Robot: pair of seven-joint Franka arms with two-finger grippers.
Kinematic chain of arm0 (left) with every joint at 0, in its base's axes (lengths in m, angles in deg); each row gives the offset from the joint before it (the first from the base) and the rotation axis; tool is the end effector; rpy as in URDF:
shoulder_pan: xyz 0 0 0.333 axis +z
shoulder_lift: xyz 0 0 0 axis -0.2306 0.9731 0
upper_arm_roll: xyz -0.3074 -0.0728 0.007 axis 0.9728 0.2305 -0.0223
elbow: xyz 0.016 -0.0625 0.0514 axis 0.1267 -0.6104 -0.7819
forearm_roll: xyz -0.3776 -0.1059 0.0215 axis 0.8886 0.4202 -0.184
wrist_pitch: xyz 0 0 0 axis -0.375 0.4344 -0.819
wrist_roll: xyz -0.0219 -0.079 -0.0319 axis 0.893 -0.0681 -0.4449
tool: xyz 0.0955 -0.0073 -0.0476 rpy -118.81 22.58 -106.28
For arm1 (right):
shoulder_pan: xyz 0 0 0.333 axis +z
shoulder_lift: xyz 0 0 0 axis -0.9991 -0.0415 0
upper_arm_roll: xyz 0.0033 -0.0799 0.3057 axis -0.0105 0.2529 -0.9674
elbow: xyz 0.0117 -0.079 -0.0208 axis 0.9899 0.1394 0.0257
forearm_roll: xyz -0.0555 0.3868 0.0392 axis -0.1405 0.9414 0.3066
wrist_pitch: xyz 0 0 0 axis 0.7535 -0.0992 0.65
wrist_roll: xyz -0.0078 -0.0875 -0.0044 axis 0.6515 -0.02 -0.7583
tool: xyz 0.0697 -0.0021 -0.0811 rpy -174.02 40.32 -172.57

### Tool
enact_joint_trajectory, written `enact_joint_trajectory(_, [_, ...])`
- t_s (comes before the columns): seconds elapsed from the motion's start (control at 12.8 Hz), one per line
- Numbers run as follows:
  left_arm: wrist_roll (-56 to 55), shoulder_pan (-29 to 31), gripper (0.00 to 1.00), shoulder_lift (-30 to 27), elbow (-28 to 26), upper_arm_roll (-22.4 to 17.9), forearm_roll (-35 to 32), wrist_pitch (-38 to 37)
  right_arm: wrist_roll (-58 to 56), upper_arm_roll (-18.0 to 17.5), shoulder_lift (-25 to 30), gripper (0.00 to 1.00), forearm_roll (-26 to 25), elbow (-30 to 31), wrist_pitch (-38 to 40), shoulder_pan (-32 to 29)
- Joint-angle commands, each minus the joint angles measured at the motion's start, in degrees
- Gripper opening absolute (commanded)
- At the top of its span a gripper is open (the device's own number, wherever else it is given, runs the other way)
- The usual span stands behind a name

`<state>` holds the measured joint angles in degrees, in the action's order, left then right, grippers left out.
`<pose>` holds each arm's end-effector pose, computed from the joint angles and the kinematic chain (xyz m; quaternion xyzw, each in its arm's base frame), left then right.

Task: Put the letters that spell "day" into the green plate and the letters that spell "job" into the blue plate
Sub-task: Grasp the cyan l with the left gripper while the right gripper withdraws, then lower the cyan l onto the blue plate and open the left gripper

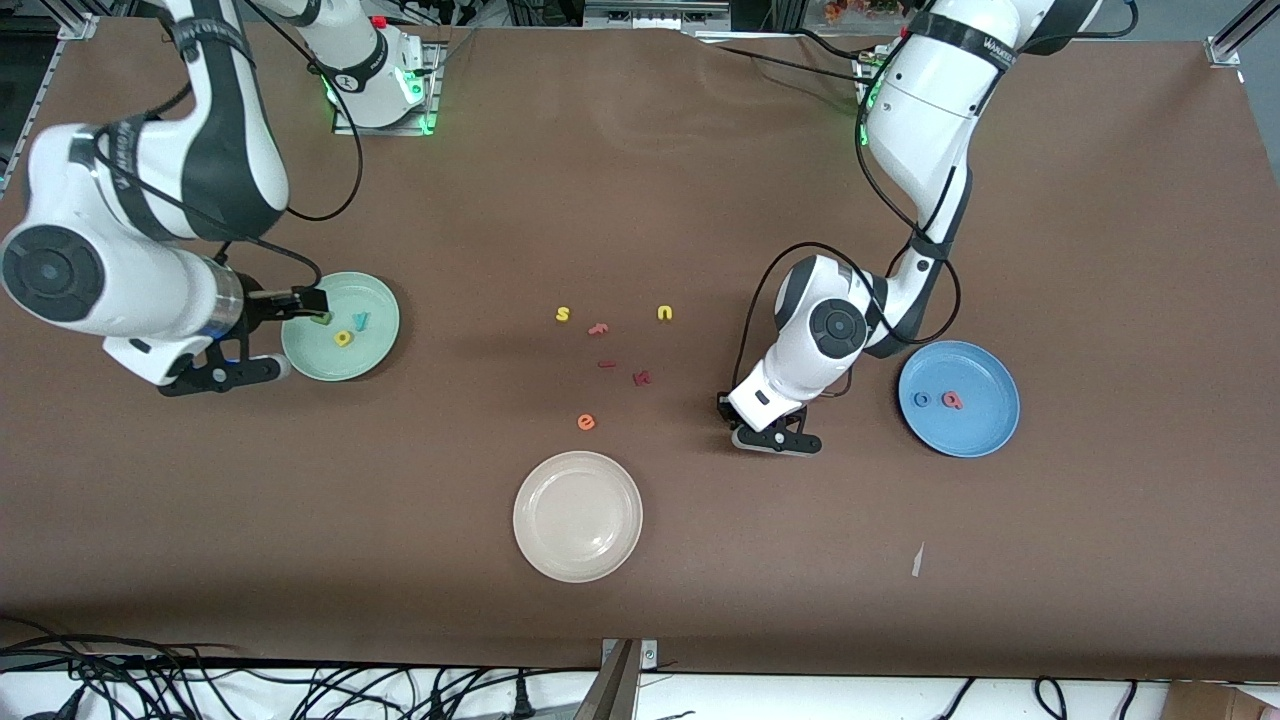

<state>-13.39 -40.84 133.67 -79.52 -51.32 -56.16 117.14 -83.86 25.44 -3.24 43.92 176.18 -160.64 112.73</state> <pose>0.6206 -0.3187 0.1685 0.9931 -0.0320 0.0534 0.0992 0.6126 0.0855 0.4544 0.9861 0.0899 -0.1358 0.0318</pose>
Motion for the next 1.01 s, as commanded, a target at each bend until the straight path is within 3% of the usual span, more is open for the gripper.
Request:
enact_joint_trajectory(0.0, [1.24,-0.88,0.23,0.85,1.03,-1.27,1.55,0.66,-0.67,-8.75,5.33,1.0,-0.89,1.7,0.96,-8.8])
enact_joint_trajectory(0.08, [1.41,-0.88,0.19,0.5,1.03,-1.79,1.46,0.58,-0.58,-12.72,6.29,1.0,-1.08,2.04,0.87,-13.2])
enact_joint_trajectory(0.16, [1.42,-0.88,0.05,-0.03,0.86,-2.23,1.37,0.57,-0.5,-15.28,7.87,1.0,-1.25,2.74,0.35,-15.76])
enact_joint_trajectory(0.23, [1.33,-0.79,0.0,-0.73,0.68,-2.33,1.29,0.31,-0.58,-16.09,9.97,1.0,-1.52,3.45,-0.09,-17.53])
enact_joint_trajectory(0.62, [1.59,1.48,0.0,-6.6,-2.3,-2.5,1.2,-3.8,-0.94,-17.5,17.71,1.0,-3.97,3.54,-5.89,-23.34])
enact_joint_trajectory(0.78, [6.92,4.9,0.0,-11.69,-5.54,-2.5,1.2,-7.67,-0.24,-17.07,19.91,1.0,-3.54,5.2,-0.66,-23.52])
enact_joint_trajectory(0.94, [11.33,9.38,0.0,-17.14,-11.07,-2.5,1.02,-8.74,-0.14,-16.8,19.75,1.0,-1.36,5.21,-0.36,-23.44])
